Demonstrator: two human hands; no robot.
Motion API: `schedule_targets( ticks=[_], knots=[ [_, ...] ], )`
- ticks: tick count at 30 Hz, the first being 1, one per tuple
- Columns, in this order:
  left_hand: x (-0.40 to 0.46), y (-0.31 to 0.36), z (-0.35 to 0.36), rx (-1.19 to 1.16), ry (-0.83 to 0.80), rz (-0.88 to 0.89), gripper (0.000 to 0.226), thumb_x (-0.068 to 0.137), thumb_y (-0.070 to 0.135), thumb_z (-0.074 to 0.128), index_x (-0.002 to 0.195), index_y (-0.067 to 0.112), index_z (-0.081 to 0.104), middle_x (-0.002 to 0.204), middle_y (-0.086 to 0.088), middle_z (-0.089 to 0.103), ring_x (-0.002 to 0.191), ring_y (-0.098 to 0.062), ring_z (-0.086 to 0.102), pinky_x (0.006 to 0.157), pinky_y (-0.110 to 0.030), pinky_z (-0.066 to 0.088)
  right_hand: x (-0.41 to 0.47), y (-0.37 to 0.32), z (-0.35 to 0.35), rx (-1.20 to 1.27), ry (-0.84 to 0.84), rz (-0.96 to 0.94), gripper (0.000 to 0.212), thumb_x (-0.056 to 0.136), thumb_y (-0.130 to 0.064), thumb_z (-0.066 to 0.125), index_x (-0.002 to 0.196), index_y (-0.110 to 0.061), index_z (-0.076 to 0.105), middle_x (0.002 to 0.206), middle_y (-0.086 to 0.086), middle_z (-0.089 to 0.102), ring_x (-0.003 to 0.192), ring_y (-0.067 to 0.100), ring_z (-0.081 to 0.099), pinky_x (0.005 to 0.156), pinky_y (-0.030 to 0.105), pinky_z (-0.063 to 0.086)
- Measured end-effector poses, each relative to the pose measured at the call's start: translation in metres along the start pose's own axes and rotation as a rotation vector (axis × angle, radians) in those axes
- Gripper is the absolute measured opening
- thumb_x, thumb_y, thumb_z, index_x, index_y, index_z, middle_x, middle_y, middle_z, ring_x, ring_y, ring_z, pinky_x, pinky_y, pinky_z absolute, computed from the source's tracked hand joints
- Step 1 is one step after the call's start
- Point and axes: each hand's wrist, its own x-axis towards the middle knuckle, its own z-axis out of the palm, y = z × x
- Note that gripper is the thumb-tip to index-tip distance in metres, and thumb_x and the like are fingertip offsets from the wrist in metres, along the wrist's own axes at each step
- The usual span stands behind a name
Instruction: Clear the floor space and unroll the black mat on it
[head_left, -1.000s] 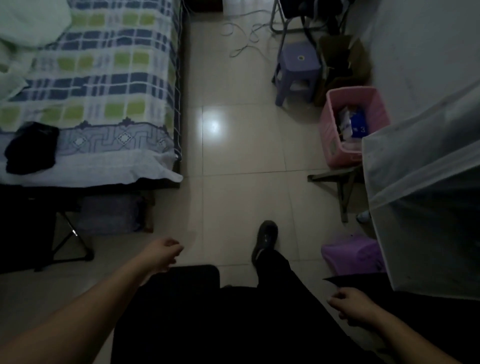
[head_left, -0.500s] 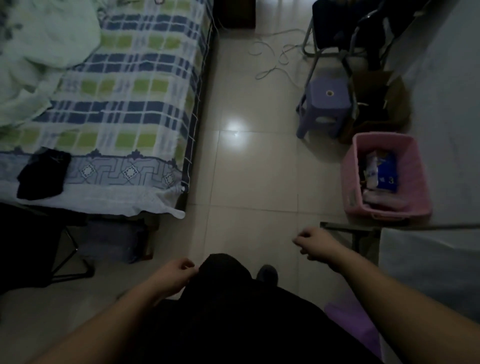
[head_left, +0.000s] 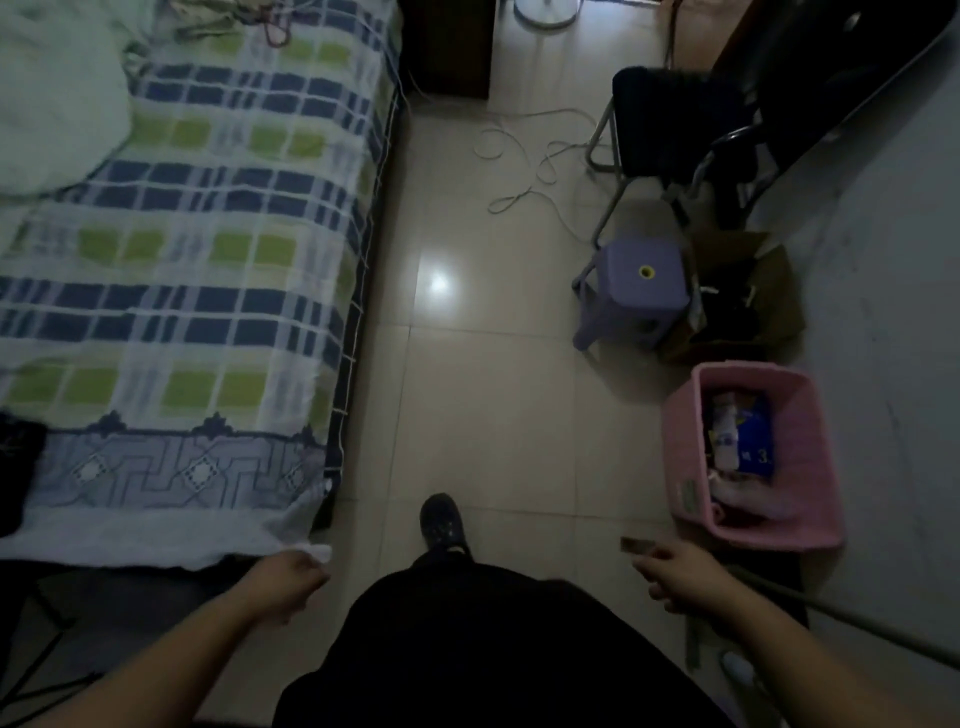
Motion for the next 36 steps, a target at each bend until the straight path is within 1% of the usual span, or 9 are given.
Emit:
schedule_targets(
  ticks=[4,6,8,12,19,21,24,32,36],
  knots=[
    [0.031,0.099,-0.078,-0.015,0.048,0.123,0.017,0.093,0.019,0.052,0.085,0.007,0.061,0.075,-0.012,0.057,0.066,-0.021,0.053,0.065,-0.029,0.043,0.018,-0.023,-0.023,0.019,0.018,0.050,0.017,0.089,-0.016,0.061,0.075,-0.008,0.060,0.064,0.011,0.050,0.058,0.021,0.049,0.051,0.027,0.033],
    [0.042,0.145,-0.103,-0.068,0.056,0.168,0.020,0.093,0.017,0.050,0.084,0.004,0.061,0.071,-0.016,0.054,0.061,-0.021,0.051,0.061,-0.031,0.042,0.026,-0.035,-0.031,0.016,0.004,0.087,0.018,0.088,-0.016,0.061,0.072,-0.007,0.063,0.061,0.009,0.053,0.056,0.020,0.051,0.053,0.029,0.037],
    [0.057,0.197,-0.122,-0.109,0.083,0.193,0.018,0.093,0.020,0.053,0.096,0.004,0.063,0.076,-0.015,0.058,0.061,-0.022,0.054,0.057,-0.029,0.045,0.043,-0.052,-0.046,0.030,-0.031,0.104,0.019,0.086,-0.018,0.061,0.070,-0.008,0.063,0.060,0.009,0.053,0.056,0.020,0.051,0.058,0.032,0.038],
    [0.087,0.286,-0.136,-0.091,0.069,0.228,0.020,0.091,0.031,0.055,0.106,0.019,0.059,0.097,-0.006,0.065,0.084,-0.021,0.065,0.075,-0.037,0.056,0.087,-0.095,-0.089,-0.006,-0.088,0.112,0.018,0.088,-0.025,0.059,0.078,-0.011,0.061,0.069,0.007,0.055,0.062,0.019,0.052,0.057,0.028,0.039],
    [0.111,0.379,-0.141,0.046,0.027,0.135,0.029,0.089,0.035,0.057,0.111,0.016,0.062,0.101,-0.006,0.067,0.091,-0.022,0.066,0.088,-0.042,0.057,0.152,-0.195,-0.214,-0.155,-0.117,-0.014,0.021,0.091,-0.020,0.055,0.073,-0.012,0.047,0.072,0.011,0.045,0.063,0.021,0.043,0.052,0.024,0.031],
    [0.118,0.399,-0.150,0.089,0.015,0.122,0.031,0.088,0.037,0.059,0.111,0.016,0.062,0.104,-0.005,0.067,0.091,-0.020,0.066,0.086,-0.036,0.057,0.172,-0.228,-0.254,-0.163,-0.085,-0.043,0.025,0.091,-0.019,0.055,0.070,-0.013,0.043,0.066,0.009,0.039,0.058,0.020,0.039,0.047,0.022,0.028],
    [0.128,0.422,-0.168,0.022,0.055,0.086,0.026,0.089,0.036,0.058,0.107,0.018,0.062,0.098,-0.002,0.067,0.084,-0.017,0.065,0.069,-0.025,0.053,0.203,-0.283,-0.306,-0.205,-0.031,-0.089,0.031,0.089,-0.017,0.058,0.064,-0.014,0.040,0.060,0.009,0.037,0.054,0.019,0.038,0.045,0.023,0.027],
    [0.180,0.443,-0.226,-0.147,0.039,-0.043,0.014,0.089,0.029,0.060,0.094,0.017,0.062,0.078,-0.008,0.065,0.060,-0.018,0.060,0.054,-0.026,0.047,0.270,-0.466,-0.362,-0.281,0.012,-0.248,0.036,0.090,-0.021,0.058,0.056,-0.015,0.051,0.054,0.010,0.054,0.049,0.021,0.050,0.051,0.031,0.041],
    [0.223,0.460,-0.272,-0.058,-0.010,-0.058,0.019,0.089,0.030,0.059,0.083,0.012,0.062,0.073,-0.004,0.062,0.057,-0.011,0.057,0.056,-0.021,0.045,0.297,-0.546,-0.369,-0.335,-0.012,-0.280,0.034,0.090,-0.023,0.058,0.058,-0.012,0.054,0.059,0.004,0.059,0.063,0.021,0.058,0.062,0.031,0.047]
  ],
)
